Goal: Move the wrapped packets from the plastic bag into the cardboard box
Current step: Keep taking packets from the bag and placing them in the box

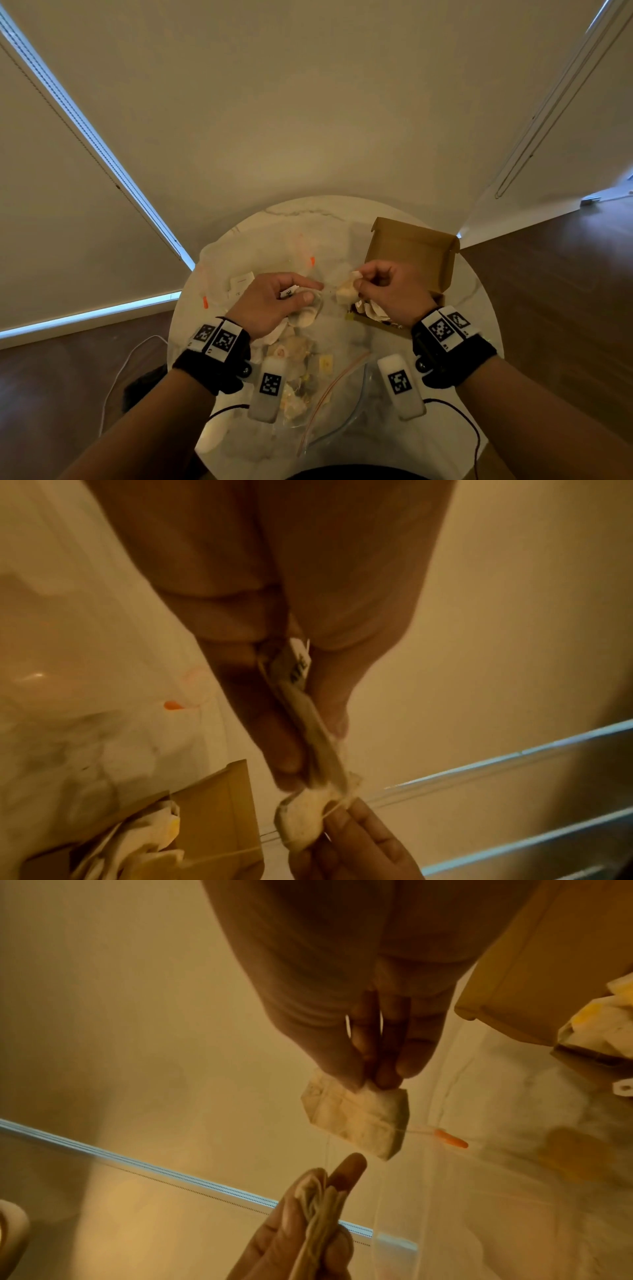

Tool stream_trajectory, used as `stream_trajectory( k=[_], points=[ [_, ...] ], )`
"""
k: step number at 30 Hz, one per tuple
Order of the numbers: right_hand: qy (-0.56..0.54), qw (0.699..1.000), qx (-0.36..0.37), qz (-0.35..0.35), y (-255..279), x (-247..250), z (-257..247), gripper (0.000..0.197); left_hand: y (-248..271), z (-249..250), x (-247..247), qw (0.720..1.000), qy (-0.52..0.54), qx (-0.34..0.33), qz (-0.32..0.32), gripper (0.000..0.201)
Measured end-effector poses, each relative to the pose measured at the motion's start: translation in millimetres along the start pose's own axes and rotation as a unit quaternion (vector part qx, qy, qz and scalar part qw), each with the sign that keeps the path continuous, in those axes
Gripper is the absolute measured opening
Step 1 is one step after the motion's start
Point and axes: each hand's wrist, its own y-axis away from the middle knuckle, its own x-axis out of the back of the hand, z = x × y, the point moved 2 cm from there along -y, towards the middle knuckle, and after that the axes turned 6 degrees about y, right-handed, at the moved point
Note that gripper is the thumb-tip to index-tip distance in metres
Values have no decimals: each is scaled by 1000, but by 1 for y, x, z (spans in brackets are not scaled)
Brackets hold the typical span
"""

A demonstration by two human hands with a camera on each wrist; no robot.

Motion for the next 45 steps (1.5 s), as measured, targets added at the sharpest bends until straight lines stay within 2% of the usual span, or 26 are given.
stream_trajectory(
  k=[4,8,11,15,22,27,28,31,35,38,42,45],
  points=[
    [5,1000,18,12,-3,-3,-6,10,-1,17,-1,994,-86,-46,-45,18],
    [-19,999,28,11,-6,-3,-8,13,-4,18,1,989,-122,-40,-78,20],
    [-26,999,29,30,-8,5,-8,21,-7,11,10,976,-205,-19,-67,15],
    [-17,999,12,34,-10,14,0,21,-8,2,19,953,-299,16,-44,16],
    [-3,999,37,-2,-7,1,-6,8,-6,29,-1,977,-173,-71,-104,26],
    [-43,998,48,-19,-6,-3,-9,9,-9,40,-2,975,-179,-96,-91,24],
    [-50,997,57,-28,-5,-2,-9,14,-9,42,-1,976,-175,-98,-88,23],
    [-35,994,59,-87,-6,-5,0,46,-9,47,2,977,-159,-105,-94,22],
    [-35,979,24,-199,-6,-28,19,61,-12,53,6,977,-162,-105,-91,23],
    [-63,971,2,-230,-4,-39,24,54,-17,55,8,976,-168,-103,-88,24],
    [-92,969,18,-228,-2,-44,26,39,-22,55,9,977,-171,-92,-85,23],
    [-132,963,-2,-235,3,-47,27,31,-24,55,9,979,-166,-90,-81,23]
  ],
)
